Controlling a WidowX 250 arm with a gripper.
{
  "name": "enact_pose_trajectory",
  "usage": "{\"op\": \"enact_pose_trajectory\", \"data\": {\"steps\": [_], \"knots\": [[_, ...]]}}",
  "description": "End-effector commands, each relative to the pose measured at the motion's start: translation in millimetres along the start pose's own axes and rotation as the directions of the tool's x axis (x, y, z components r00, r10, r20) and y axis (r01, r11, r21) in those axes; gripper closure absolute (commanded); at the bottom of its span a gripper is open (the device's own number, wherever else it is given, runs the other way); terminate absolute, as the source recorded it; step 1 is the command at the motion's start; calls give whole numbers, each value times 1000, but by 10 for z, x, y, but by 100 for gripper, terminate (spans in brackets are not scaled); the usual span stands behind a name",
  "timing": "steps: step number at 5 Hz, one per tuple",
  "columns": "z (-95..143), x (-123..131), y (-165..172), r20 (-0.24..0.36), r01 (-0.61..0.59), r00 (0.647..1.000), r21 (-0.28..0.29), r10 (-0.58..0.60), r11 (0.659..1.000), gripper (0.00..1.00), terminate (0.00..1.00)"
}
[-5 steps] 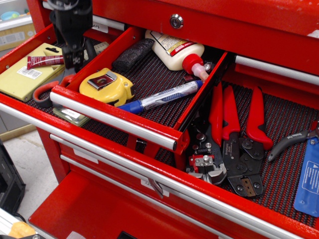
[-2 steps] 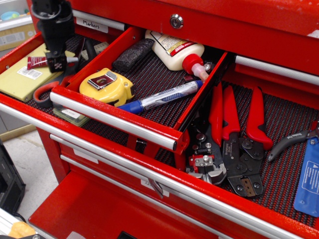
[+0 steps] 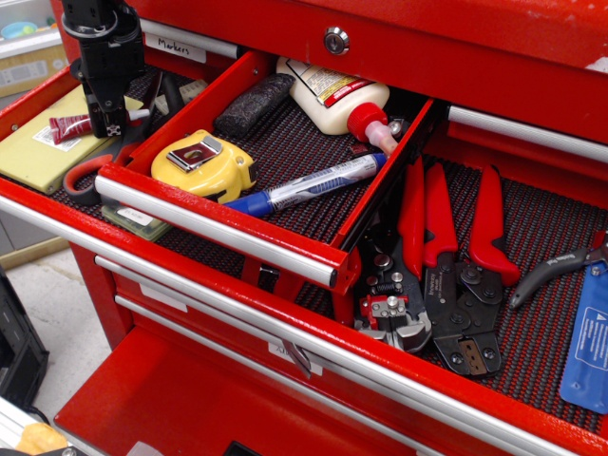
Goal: Pick up glue and put into drawer
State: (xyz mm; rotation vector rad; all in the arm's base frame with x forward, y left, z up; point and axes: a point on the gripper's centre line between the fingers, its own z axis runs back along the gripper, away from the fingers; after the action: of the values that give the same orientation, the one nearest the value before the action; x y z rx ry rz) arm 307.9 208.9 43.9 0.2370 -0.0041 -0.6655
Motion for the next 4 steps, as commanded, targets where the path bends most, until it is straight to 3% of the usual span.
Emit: {"op": "enact_pose_trajectory", "data": {"steps": [1,2,3,4], "knots": [[970,275,-324,-67,-88,993,78,94,993,100,0],[1559,544,-635,-48,-94,994,143,102,985,100,0],[1935,837,-932,-26,-98,994,129,102,987,100,0],[1897,1170,-1276,74,-80,994,70,75,994,0,0]]}}
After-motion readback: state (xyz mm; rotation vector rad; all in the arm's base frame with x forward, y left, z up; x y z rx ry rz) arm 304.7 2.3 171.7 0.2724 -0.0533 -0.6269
